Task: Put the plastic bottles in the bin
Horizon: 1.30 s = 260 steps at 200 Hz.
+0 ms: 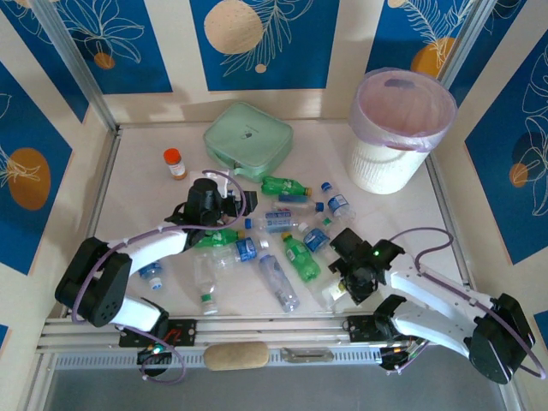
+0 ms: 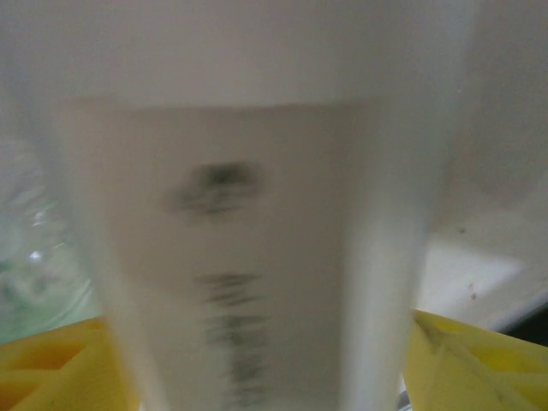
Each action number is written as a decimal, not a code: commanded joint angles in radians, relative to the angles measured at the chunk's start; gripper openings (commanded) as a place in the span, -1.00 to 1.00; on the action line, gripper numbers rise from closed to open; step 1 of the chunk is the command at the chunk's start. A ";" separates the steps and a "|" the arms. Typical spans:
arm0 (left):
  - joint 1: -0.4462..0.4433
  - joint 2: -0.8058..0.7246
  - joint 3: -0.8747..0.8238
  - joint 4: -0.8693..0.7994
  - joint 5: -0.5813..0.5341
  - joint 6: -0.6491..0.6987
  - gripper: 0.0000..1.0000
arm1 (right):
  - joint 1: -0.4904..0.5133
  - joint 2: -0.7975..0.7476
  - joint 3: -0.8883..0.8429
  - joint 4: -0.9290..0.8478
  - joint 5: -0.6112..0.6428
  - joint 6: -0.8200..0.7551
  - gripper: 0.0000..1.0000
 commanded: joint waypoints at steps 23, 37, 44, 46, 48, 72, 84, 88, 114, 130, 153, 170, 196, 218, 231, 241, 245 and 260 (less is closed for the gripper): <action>-0.003 -0.016 0.035 -0.017 0.012 -0.028 1.00 | 0.007 0.023 -0.023 0.071 0.065 0.056 0.48; -0.003 -0.021 0.033 -0.018 0.010 -0.028 1.00 | 0.007 0.034 -0.030 0.080 0.076 0.049 0.42; -0.003 -0.023 0.032 -0.018 0.009 -0.026 1.00 | 0.007 0.039 -0.033 0.082 0.078 0.047 0.37; -0.003 -0.023 0.032 -0.018 0.009 -0.026 1.00 | 0.007 0.039 -0.035 0.083 0.078 0.048 0.36; -0.003 -0.024 0.032 -0.018 0.008 -0.025 1.00 | 0.007 0.040 -0.036 0.086 0.079 0.048 0.35; -0.004 -0.034 0.028 -0.023 0.000 -0.023 1.00 | 0.008 0.038 -0.043 0.096 0.084 0.038 0.16; -0.003 -0.040 0.024 -0.023 -0.006 -0.023 1.00 | 0.007 0.034 -0.032 0.085 0.092 0.025 0.06; -0.004 -0.041 0.022 -0.023 -0.009 -0.023 1.00 | 0.008 0.032 -0.026 0.080 0.097 0.019 0.04; -0.004 -0.053 0.013 -0.019 -0.028 -0.023 1.00 | 0.008 0.014 0.052 -0.008 0.146 -0.040 -0.06; -0.003 -0.060 0.005 -0.018 -0.057 -0.024 1.00 | 0.008 0.002 0.135 -0.077 0.203 -0.103 -0.13; -0.002 -0.076 -0.005 -0.029 -0.120 -0.043 0.99 | 0.003 -0.002 0.271 -0.169 0.311 -0.192 -0.13; 0.001 -0.092 -0.017 -0.027 -0.153 -0.054 0.99 | -0.020 0.009 0.364 -0.159 0.360 -0.325 -0.13; 0.013 -0.126 -0.037 -0.026 -0.204 -0.079 0.99 | -0.076 0.065 0.505 -0.054 0.365 -0.578 -0.15; 0.044 -0.164 -0.062 -0.026 -0.228 -0.131 0.99 | -0.127 0.148 0.631 0.037 0.300 -0.790 -0.16; 0.085 -0.189 -0.083 -0.024 -0.212 -0.182 0.99 | -0.154 0.197 0.703 0.090 0.241 -0.893 -0.17; 0.127 -0.209 -0.103 -0.024 -0.194 -0.226 0.99 | -0.173 0.232 0.752 0.122 0.210 -0.966 -0.18; 0.145 -0.217 -0.112 -0.026 -0.185 -0.246 0.99 | -0.182 0.246 0.777 0.134 0.195 -0.993 -0.19; 0.217 -0.241 -0.142 -0.033 -0.145 -0.316 0.99 | -0.226 0.303 0.868 0.161 0.127 -1.081 -0.19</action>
